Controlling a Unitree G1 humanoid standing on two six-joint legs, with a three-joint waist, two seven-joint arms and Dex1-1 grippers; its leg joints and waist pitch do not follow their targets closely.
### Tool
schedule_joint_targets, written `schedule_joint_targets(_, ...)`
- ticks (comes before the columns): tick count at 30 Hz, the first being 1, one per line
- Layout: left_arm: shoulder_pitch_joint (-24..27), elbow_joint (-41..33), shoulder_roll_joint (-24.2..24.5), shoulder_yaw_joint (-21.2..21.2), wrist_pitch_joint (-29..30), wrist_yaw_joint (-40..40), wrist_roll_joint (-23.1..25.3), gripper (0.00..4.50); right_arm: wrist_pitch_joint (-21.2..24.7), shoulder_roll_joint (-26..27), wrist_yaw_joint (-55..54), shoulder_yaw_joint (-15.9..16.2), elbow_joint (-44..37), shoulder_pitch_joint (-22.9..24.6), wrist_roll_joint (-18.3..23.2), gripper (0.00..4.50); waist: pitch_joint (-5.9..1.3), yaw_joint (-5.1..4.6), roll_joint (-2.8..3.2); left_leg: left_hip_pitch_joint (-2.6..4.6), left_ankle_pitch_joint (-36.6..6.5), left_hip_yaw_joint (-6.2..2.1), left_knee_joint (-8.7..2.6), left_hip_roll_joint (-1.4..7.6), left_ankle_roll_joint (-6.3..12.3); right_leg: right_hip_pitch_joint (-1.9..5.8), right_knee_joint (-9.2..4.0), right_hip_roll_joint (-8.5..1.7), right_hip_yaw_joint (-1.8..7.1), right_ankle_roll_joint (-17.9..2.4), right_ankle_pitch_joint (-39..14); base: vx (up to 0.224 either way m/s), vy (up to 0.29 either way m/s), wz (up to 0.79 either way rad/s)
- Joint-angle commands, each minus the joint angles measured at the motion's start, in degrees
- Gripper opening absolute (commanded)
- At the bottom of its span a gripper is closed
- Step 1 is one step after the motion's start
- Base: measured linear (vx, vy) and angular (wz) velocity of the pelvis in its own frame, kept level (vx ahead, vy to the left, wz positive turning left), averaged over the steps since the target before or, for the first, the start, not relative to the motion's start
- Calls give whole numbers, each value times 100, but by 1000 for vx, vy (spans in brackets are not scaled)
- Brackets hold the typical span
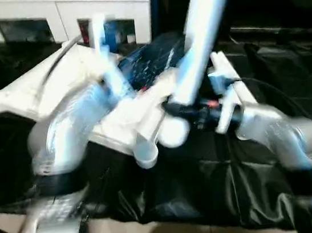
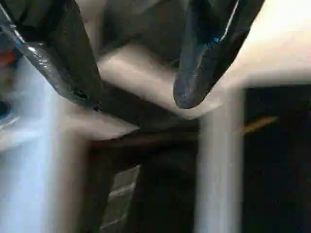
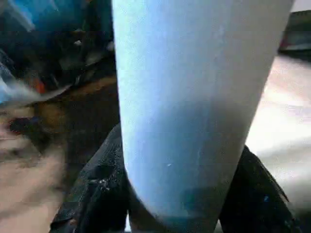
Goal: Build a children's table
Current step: Pick table leg
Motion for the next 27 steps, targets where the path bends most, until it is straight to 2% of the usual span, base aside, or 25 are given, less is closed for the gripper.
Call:
schedule_joint_targets(1,108,86,-9,-91,-266,566,602,274,-453,38,-539,-132,-189,53,-519,188,-404,-46,34,56,-375,-39,-367,174,-295,342,-448,-389,267,-510,-271,0,0,0)
schedule_joint_targets(2,301,137,-65,13,-452,986,868,274,-750,57,-893,-122,-197,179,-897,188,-400,-57,36,55,-487,-51,-384,185,-345,337,-464,-395,264,-500,-492,0,0,0)
schedule_joint_targets(4,747,186,-155,205,-1157,1675,1442,274,-1008,230,-1376,-177,-193,467,-1190,188,-370,-90,-2,57,-731,-45,-404,182,-345,319,-523,-393,268,-454,-842,0,0,0)
schedule_joint_targets(5,844,154,-199,239,-1250,1806,1531,274,-1069,255,-1420,-178,-218,559,-1240,188,-366,-96,19,60,-785,-56,-413,192,-326,305,-529,-395,272,-442,-914,0,0,0)
schedule_joint_targets(6,1192,62,-355,360,-1592,2269,1852,274,-1320,358,-1577,-171,-291,896,-1424,188,-360,-123,50,51,-924,-67,-424,207,-305,298,-540,-404,273,-433,-975,0,0,0)
schedule_joint_targets(7,1367,-20,-443,405,-1693,2452,1951,274,-1409,416,-1682,-154,-366,1076,-1510,188,-367,-136,155,54,-984,-84,-423,206,-294,287,-533,-402,270,-445,-859,0,0,0)
schedule_joint_targets(8,1484,-89,-505,431,-1742,2563,2002,274,-1455,454,-1760,-141,-428,1200,-1565,188,-367,-136,155,54,-984,-84,-423,206,-294,287,-533,-402,270,-445,-859,0,0,0)
schedule_joint_targets(9,1776,-260,-625,464,-1950,2768,2136,274,-1623,500,-1830,50,-655,1574,-1723,188,-386,-186,82,41,-970,-83,-418,204,-230,303,-529,-372,266,-501,-580,0,0,0)
schedule_joint_targets(10,1950,-444,-767,432,-2027,2928,2164,274,-1781,508,-1897,161,-864,1870,-1816,188,-363,-194,60,30,-1026,-78,-430,209,-181,297,-545,-377,268,-522,-598,0,0,0)
schedule_joint_targets(11,1952,-446,-769,431,-2027,2930,2164,274,-1783,508,-1898,163,-866,1874,-1817,188,-363,-190,77,26,-1051,-86,-439,218,-168,297,-545,-383,268,-528,-624,0,0,0)
schedule_joint_targets(12,2038,-572,-750,353,-2090,2929,2239,274,-1735,608,-1923,51,-931,2010,-1684,188,-354,-207,50,31,-1165,-83,-443,208,-124,282,-560,-375,264,-530,-740,0,0,0)
schedule_joint_targets(13,2038,-572,-750,353,-2090,2929,2239,274,-1735,608,-1923,51,-931,2010,-1684,188,-334,-222,59,33,-1340,-90,-464,204,-95,264,-591,-379,268,-490,-1064,0,0,0)
schedule_joint_targets(14,2097,-620,-727,281,-2174,2949,2312,274,-1740,692,-1965,-21,-935,2096,-1607,188,-328,-231,56,33,-1402,-97,-467,205,-90,257,-599,-380,269,-469,-1177,0,0,0)
schedule_joint_targets(15,2174,-656,-646,188,-2198,2864,2355,274,-1794,736,-2001,-84,-910,2171,-1588,188,-309,-244,75,40,-1543,-98,-476,210,-87,230,-632,-388,277,-415,-1381,0,0,0)
schedule_joint_targets(17,2371,-489,-561,89,-2358,2850,2493,274,-1921,781,-2037,-178,-812,2334,-1576,188,-280,-299,189,59,-1813,-115,-494,203,-129,197,-676,-373,271,-357,-1647,0,0,0)
schedule_joint_targets(18,2448,-418,-578,49,-2436,2866,2587,274,-1988,780,-2042,-216,-786,2405,-1601,188,-290,-334,161,63,-1875,-112,-496,202,-140,205,-700,-365,272,-313,-1696,0,0,0)
schedule_joint_targets(19,2474,-281,-550,53,-2527,2895,2695,274,-2027,809,-2068,-244,-785,2469,-1609,188,-294,-331,195,45,-1867,-108,-493,172,-99,217,-699,-381,289,-290,-1781,0,0,0)
schedule_joint_targets(20,2495,-225,-556,40,-2577,2930,2793,274,-2062,811,-2086,-269,-806,2526,-1607,188,-307,-325,189,40,-1833,-90,-472,159,-38,217,-717,-416,315,-289,-1814,0,0,0)
schedule_joint_targets(21,2488,-209,-593,39,-2604,2964,2832,274,-2080,809,-2099,-315,-830,2567,-1580,188,-325,-298,195,-10,-1636,-70,-437,135,152,260,-735,-512,378,-340,-1843,0,0,0)
schedule_joint_targets(22,2385,-110,-601,85,-2657,2908,2770,274,-2015,895,-2223,-400,-879,2639,-1529,188,-336,-239,161,-59,-1330,-66,-374,117,407,312,-771,-647,451,-432,-1932,0,0,0)
schedule_joint_targets(23,2344,-78,-586,89,-2703,2861,2741,274,-1981,915,-2232,-416,-911,2668,-1499,188,-338,-205,173,-87,-1177,-70,-331,105,536,324,-799,-721,498,-479,-1985,0,0,0)
schedule_joint_targets(25,2289,-42,-551,75,-2774,2788,2678,274,-1917,933,-2218,-437,-972,2730,-1438,188,-351,-84,162,-161,-743,-166,-100,131,943,405,-920,-1092,702,-691,-2142,0,0,0)
schedule_joint_targets(26,2277,-17,-506,80,-2788,2756,2644,274,-1912,925,-2177,-396,-982,2772,-1437,188,-347,-46,163,-180,-689,-203,-34,147,1020,418,-954,-1196,755,-756,-2190,3,59,1)
schedule_joint_targets(27,2292,-66,-456,98,-2767,2777,2674,274,-1915,902,-2150,-354,-961,2764,-1459,188,-339,-1,159,-203,-623,-250,-11,190,1078,415,-963,-1230,768,-879,-2177,4,99,2)
